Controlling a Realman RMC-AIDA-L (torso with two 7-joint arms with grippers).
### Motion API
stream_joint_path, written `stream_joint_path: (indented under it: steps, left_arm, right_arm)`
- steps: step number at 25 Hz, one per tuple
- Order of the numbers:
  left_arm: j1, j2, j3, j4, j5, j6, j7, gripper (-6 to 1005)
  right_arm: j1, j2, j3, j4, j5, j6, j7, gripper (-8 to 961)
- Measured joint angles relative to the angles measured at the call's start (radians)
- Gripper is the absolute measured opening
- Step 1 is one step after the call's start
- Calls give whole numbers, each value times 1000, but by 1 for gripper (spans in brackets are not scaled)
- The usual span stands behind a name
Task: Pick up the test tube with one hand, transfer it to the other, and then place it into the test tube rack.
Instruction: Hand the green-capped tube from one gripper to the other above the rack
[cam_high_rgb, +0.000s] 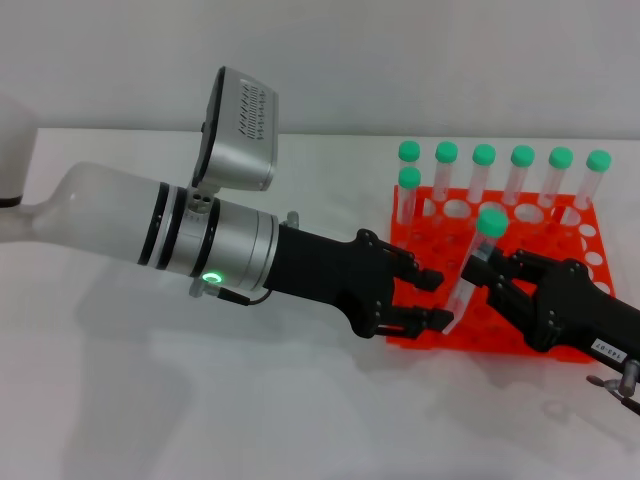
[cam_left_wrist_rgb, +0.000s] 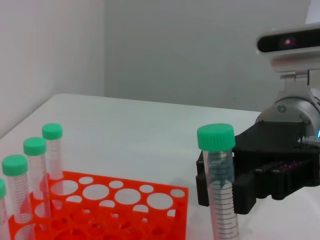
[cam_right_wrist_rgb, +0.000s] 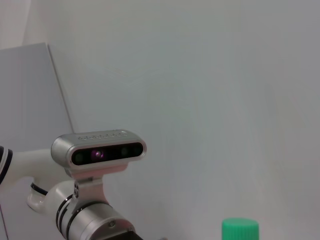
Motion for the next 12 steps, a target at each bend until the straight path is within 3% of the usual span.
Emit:
stream_joint_path:
  steps: [1, 7, 12]
  left_arm:
    - [0, 0, 0, 0, -1, 0, -2, 335]
    - [7, 1, 0, -9, -8, 2, -8, 566]
    - [64, 1, 0, -72, -78, 36, -4, 665]
  right_arm:
    - [0, 0, 0, 0, 0, 0, 0, 208]
    - [0, 0, 4, 3, 1, -1, 0, 205]
    - [3, -1, 6, -2, 2, 9, -3, 203]
